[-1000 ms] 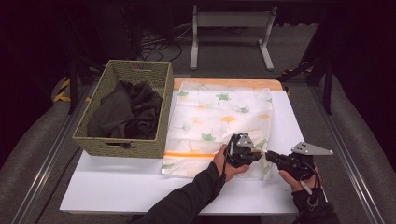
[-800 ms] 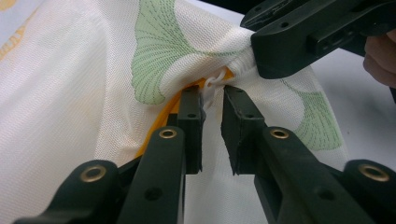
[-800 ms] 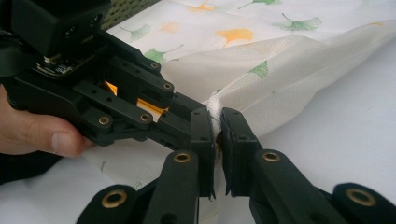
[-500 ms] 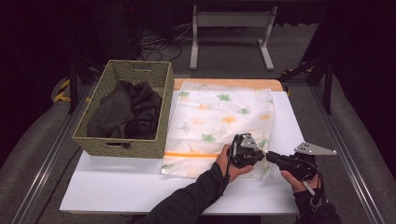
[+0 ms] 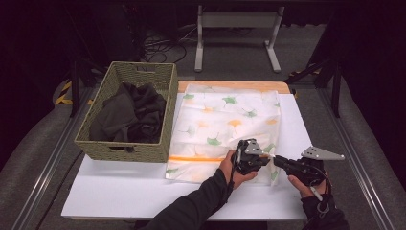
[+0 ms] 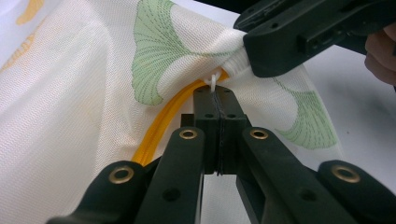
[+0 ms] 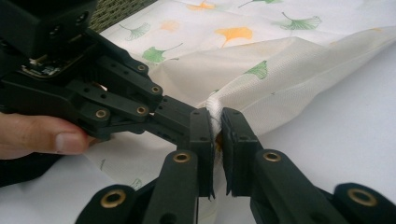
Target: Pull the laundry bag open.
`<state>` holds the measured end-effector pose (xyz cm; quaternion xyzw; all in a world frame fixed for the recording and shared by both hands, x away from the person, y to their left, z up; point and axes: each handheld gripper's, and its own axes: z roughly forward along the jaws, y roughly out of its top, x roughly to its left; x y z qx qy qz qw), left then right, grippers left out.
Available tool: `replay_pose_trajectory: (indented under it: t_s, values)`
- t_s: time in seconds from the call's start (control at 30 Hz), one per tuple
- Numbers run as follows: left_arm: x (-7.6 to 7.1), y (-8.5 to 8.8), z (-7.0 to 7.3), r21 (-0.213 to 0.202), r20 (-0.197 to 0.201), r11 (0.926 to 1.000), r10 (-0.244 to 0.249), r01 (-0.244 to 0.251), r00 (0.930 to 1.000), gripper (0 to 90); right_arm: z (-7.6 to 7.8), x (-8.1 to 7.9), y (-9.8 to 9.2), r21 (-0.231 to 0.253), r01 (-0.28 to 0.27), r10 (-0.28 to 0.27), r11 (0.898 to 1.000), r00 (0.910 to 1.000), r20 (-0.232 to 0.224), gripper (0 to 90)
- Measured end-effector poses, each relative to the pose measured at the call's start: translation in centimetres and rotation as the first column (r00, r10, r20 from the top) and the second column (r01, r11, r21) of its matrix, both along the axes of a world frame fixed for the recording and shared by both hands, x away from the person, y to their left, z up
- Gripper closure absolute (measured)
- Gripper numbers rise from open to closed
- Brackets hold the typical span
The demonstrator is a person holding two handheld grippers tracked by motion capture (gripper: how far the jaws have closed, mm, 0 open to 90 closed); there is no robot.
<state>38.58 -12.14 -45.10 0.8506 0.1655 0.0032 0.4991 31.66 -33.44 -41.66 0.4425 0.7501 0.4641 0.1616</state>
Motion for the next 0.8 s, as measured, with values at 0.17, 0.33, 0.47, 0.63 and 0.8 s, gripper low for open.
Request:
replay_pose_trajectory:
  t_s: [0.17,0.33,0.47,0.63,0.8]
  values:
    - [0.12,0.18,0.00,-0.025,0.002,0.9997,-0.008,0.008,1.0000,89.1,-0.07,0.07,-0.22,0.030,-0.012,0.012,0.999,0.9999,-0.011,84.0]
    - [0.11,-0.10,-0.04,-0.015,0.009,0.9999,0.004,-0.004,1.0000,86.2,-0.09,0.09,-0.19,0.029,-0.015,0.016,0.999,0.9998,-0.016,84.1]
    - [0.20,-0.11,0.01,-0.006,0.007,0.9999,0.011,-0.010,0.9999,89.6,-0.05,0.04,-0.23,0.023,-0.017,0.018,1.000,0.9997,-0.015,84.1]
    - [0.38,0.03,-0.05,0.011,-0.021,0.9996,0.028,-0.028,0.9994,89.8,-0.04,-0.05,0.20,-0.037,-0.014,0.014,0.999,0.9999,0.000,84.3]
    - [0.45,0.48,0.09,0.043,-0.032,0.9974,0.059,-0.057,0.9978,89.8,0.09,-0.22,0.28,-0.066,-0.011,0.013,0.998,0.9995,0.028,84.9]
